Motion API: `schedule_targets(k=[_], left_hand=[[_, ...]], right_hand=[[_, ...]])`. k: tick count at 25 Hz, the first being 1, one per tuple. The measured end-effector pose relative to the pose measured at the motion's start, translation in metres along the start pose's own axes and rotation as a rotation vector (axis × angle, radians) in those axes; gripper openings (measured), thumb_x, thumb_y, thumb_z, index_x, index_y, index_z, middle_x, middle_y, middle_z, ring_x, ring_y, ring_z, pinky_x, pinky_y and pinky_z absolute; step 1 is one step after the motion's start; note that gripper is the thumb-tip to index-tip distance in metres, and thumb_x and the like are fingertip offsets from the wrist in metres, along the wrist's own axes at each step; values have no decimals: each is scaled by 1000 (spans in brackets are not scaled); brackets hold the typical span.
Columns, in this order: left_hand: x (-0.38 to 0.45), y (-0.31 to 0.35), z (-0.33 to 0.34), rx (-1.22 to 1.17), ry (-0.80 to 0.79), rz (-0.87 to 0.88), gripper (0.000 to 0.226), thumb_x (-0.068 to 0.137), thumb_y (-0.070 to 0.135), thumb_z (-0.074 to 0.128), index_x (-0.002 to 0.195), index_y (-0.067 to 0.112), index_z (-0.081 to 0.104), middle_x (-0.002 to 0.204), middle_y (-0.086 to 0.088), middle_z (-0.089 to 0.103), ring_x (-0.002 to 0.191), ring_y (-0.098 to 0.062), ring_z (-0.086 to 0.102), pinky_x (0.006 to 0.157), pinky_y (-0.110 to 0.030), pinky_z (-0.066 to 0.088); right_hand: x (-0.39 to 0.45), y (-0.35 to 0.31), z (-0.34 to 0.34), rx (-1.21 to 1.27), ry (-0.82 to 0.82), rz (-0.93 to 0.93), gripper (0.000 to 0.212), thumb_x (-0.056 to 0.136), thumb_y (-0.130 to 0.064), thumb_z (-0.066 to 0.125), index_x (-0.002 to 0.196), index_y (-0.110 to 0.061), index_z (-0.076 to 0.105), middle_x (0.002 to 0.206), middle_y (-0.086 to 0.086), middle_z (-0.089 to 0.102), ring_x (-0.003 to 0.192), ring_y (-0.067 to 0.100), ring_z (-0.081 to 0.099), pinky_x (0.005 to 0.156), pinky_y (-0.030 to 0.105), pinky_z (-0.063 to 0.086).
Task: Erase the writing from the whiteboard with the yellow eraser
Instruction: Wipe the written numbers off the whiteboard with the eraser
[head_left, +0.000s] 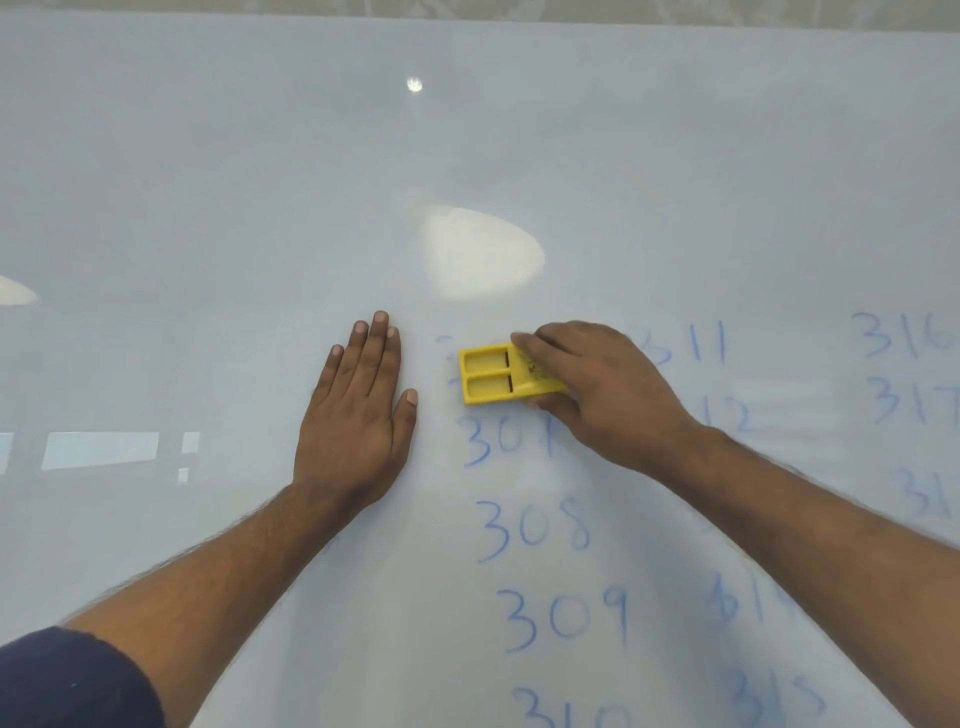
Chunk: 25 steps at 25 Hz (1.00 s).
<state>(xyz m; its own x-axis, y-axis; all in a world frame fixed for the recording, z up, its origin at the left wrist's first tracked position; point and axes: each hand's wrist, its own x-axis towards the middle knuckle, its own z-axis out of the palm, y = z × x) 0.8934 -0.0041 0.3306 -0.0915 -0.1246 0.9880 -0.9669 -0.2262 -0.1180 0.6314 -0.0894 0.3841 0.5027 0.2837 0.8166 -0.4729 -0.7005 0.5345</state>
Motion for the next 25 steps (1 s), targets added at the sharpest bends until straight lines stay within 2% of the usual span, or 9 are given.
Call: schedule_targets(k=[5, 10, 14, 18, 21, 25], left_hand=[[-11, 0, -1, 5, -7, -10, 64, 104, 36, 25, 160, 8, 16, 169, -5, 11, 157, -18, 5, 127, -37, 6], [-22, -4, 0, 7, -11, 10, 64, 103, 36, 27, 160, 8, 16, 169, -5, 12, 157, -18, 6, 127, -39, 8], [-28, -5, -1, 4, -18, 11, 64, 104, 37, 26, 160, 8, 16, 169, -5, 12, 157, -18, 6, 127, -39, 9], [-32, -3, 0, 14, -15, -4, 64, 104, 36, 26, 160, 8, 16, 169, -5, 11, 157, -18, 6, 127, -39, 8], [-35, -3, 1, 10, -16, -4, 64, 104, 36, 27, 160, 8, 16, 169, -5, 11, 157, -18, 6, 127, -39, 8], [-39, -5, 2, 6, -23, 5, 64, 103, 36, 28, 160, 8, 16, 169, -5, 11, 157, -18, 5, 127, -41, 9]], right_hand=[[42, -10, 7, 22, 98, 184, 60, 77, -31, 61, 132, -6, 56, 110, 12, 62, 95, 36, 58, 82, 42, 48], [22, -34, 19, 64, 56, 73, 58, 79, -29, 64, 132, -6, 56, 114, 12, 62, 97, 35, 59, 86, 42, 48], [-15, -21, 10, 3, -30, -48, 56, 86, -29, 66, 136, -9, 53, 119, 9, 61, 105, 31, 57, 92, 42, 46], [0, -4, 2, -30, 25, 81, 58, 83, -32, 63, 134, -7, 54, 114, 11, 62, 97, 35, 59, 83, 42, 48], [29, -18, 11, 8, 83, 179, 61, 79, -32, 65, 133, -5, 56, 110, 13, 62, 93, 36, 58, 80, 42, 49], [17, -48, 24, 58, 53, 86, 59, 79, -29, 66, 132, -5, 56, 112, 13, 62, 96, 36, 59, 84, 43, 49]])
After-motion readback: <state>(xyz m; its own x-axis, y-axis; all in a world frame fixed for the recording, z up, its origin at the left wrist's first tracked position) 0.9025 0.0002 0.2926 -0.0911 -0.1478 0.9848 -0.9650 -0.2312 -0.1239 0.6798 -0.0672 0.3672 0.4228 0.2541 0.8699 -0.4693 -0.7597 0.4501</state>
